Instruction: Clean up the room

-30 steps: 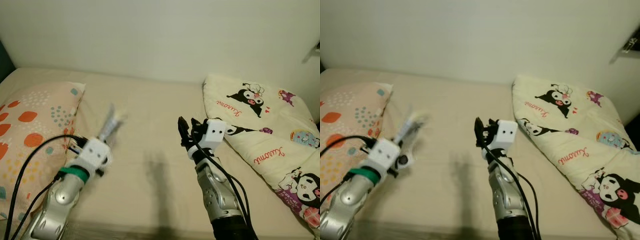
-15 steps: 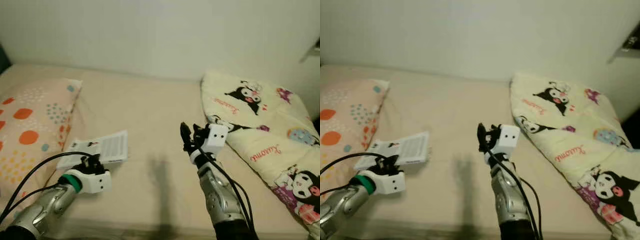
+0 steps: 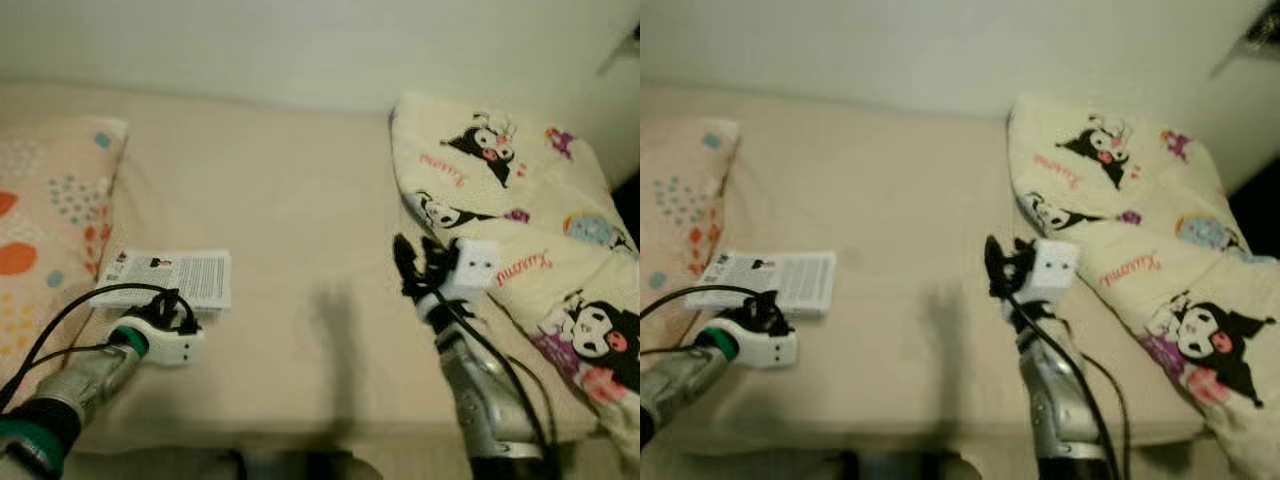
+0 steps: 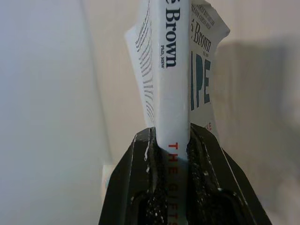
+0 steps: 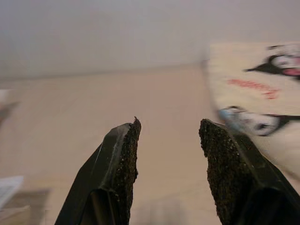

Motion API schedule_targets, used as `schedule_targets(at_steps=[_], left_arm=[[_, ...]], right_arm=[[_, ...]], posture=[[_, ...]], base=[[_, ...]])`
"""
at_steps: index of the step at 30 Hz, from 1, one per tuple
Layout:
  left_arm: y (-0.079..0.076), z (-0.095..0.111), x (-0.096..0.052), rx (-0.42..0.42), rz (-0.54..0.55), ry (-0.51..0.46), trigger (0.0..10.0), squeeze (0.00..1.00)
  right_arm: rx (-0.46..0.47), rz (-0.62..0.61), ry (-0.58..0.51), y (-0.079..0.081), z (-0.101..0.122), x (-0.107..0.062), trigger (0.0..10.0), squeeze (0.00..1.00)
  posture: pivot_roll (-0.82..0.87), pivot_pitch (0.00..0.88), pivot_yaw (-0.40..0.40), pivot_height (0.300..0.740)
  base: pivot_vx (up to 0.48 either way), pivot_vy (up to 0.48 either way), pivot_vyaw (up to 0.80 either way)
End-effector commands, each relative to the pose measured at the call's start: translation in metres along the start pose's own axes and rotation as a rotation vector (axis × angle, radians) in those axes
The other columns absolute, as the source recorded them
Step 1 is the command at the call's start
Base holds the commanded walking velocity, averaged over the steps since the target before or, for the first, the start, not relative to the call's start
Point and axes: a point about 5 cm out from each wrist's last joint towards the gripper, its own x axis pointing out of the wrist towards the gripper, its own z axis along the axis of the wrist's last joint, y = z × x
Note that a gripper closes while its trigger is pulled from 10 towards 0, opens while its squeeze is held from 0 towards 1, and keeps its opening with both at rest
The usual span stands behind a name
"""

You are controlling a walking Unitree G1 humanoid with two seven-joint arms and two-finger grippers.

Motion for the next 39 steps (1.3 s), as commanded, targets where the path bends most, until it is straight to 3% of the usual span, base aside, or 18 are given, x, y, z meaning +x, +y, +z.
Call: schedule_targets(at_steps=[1, 7, 8, 9, 10, 12, 13, 17, 24, 25, 26, 27, 34, 35, 36, 39], left_arm=[[-0.01, 0.001, -0.004, -0.017, -0.011, 0.0, 10.0, 0.0], [-0.018, 0.006, -0.006, -0.149, -0.034, 0.017, 10.0, 0.0], [-0.025, 0.016, -0.006, -0.297, -0.056, 0.038, 10.0, 0.0], [-0.028, 0.019, -0.007, -0.371, -0.067, 0.052, 10.0, 0.0], [-0.028, 0.019, -0.007, -0.371, -0.067, 0.052, 10.0, 0.0], [-0.04, 0.029, -0.009, -0.478, -0.141, 0.048, 10.0, 0.0], [-0.04, 0.029, -0.009, -0.478, -0.141, 0.048, 10.0, 0.0], [-0.067, 0.039, -0.024, -0.49, -0.341, 0.015, 10.0, 0.0], [-0.079, 0.044, -0.033, -0.589, -0.432, 0.0, 10.0, 0.0], [-0.08, 0.044, -0.033, -0.593, -0.436, 0.002, 10.0, 0.08], [-0.08, 0.044, -0.033, -0.593, -0.436, 0.002, 10.0, 0.08], [-0.08, 0.044, -0.034, -0.591, -0.445, 0.005, 10.0, 1.0], [-0.085, 0.033, -0.038, -0.524, -0.458, 0.069, 10.0, 1.0], [-0.087, 0.031, -0.04, -0.558, -0.471, 0.092, 10.0, 1.0], [-0.091, 0.029, -0.043, -0.649, -0.509, 0.142, 10.0, 1.0], [-0.095, 0.028, -0.046, -0.716, -0.535, 0.174, 10.0, 1.0]], right_arm=[[-0.001, -0.042, 0.044, -0.012, -0.004, -0.012, 10.0, 0.0], [-0.021, -0.047, 0.077, -0.018, -0.002, -0.021, 10.0, 0.0], [-0.024, -0.028, 0.085, -0.014, 0.001, -0.022, 10.0, 0.0], [-0.026, -0.021, 0.088, -0.013, 0.001, -0.022, 10.0, 0.0], [-0.026, -0.021, 0.088, -0.013, 0.001, -0.022, 10.0, 0.0], [-0.029, -0.013, 0.098, -0.012, 0.004, -0.022, 10.0, 0.0], [-0.029, -0.013, 0.098, -0.012, 0.004, -0.022, 10.0, 0.0], [-0.031, -0.008, 0.106, -0.013, 0.01, -0.02, 10.0, 0.0], [-0.032, -0.003, 0.123, -0.013, 0.01, -0.021, 10.0, 0.0], [-0.032, -0.001, 0.126, -0.012, 0.01, -0.02, 10.0, 0.0], [-0.032, -0.001, 0.126, -0.012, 0.01, -0.02, 10.0, 0.0], [-0.031, 0.001, 0.129, -0.012, 0.01, -0.02, 10.0, 0.0], [-0.026, 0.004, 0.143, -0.01, 0.006, -0.02, 10.0, 0.0], [-0.025, 0.004, 0.147, -0.01, 0.004, -0.021, 10.0, 0.0], [-0.026, 0.003, 0.15, -0.01, 0.003, -0.021, 10.0, 0.0], [-0.026, 0.003, 0.152, -0.009, 0.002, -0.021, 10.0, 0.0]], posture=[[-0.13, 0.299, -0.08, 0.74], [-0.16, 0.332, -0.109, 0.74], [-0.17, 0.344, -0.124, 0.74], [-0.17, 0.345, -0.125, 0.74], [-0.17, 0.345, -0.125, 0.74], [-0.16, 0.347, -0.133, 0.74], [-0.16, 0.347, -0.133, 0.74], [-0.16, 0.351, -0.14, 0.74], [-0.15, 0.351, -0.145, 0.74], [-0.15, 0.351, -0.146, 0.74], [-0.15, 0.351, -0.146, 0.74], [-0.15, 0.351, -0.146, 0.74], [-0.13, 0.329, -0.137, 0.74], [-0.13, 0.319, -0.134, 0.74], [-0.12, 0.311, -0.131, 0.74], [-0.12, 0.308, -0.13, 0.74]], base=[[0.0, 0.0, 0.0], [0.0, 0.0, 0.0], [0.0, 0.0, 0.0], [0.0, 0.0, 0.0], [0.0, 0.0, 0.0], [0.0, 0.0, 0.0], [0.0, 0.0, 0.0], [0.0, 0.0, 0.0], [0.0, 0.0, 0.0], [0.0, 0.0, 0.0], [0.0, 0.0, 0.0], [0.0, 0.0, 0.0], [0.0, 0.0, 0.0], [0.0, 0.0, 0.0], [0.0, 0.0, 0.0], [0.0, 0.0, 0.0]])
